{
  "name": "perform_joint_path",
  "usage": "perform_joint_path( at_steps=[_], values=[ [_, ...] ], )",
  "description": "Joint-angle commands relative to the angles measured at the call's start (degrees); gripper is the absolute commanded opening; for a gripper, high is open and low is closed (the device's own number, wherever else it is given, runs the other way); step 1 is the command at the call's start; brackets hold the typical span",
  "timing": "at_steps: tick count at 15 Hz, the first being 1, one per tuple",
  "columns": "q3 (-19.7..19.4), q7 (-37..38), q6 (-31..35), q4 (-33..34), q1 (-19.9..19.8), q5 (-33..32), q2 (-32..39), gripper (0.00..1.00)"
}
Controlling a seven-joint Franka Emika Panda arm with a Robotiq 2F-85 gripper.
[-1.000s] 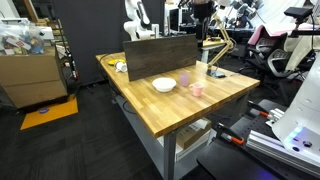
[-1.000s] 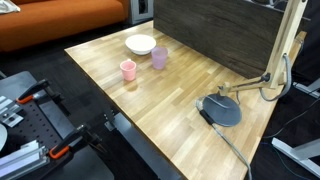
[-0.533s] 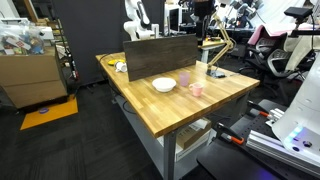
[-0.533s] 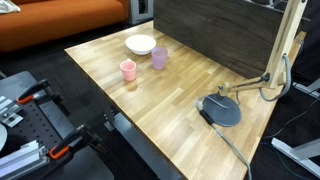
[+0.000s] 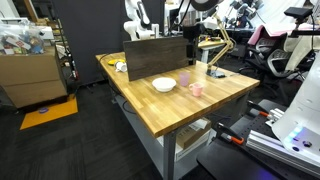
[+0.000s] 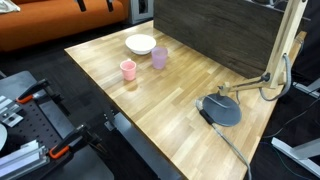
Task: Pour the contents of the mug into the cup
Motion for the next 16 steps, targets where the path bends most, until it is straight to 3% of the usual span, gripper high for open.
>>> perform_joint_path(
  at_steps=[1,2,4,9,12,16],
  values=[
    [0.4,-1.8,2.4,3.3,-0.7,0.5,7.6,1.00],
    [0.7,-0.1,2.0,1.0,-0.7,0.1,4.4,1.00],
    [0.8,-0.1,2.4,2.4,-0.9,0.0,7.6,1.00],
    [0.8,-0.2,2.4,3.2,-0.9,0.0,7.9,1.00],
    [0.2,-4.0,4.0,3.8,-1.7,6.8,9.5,1.00],
    [-1.5,-3.2,5.9,5.0,-4.3,6.6,14.5,1.00]
  ],
)
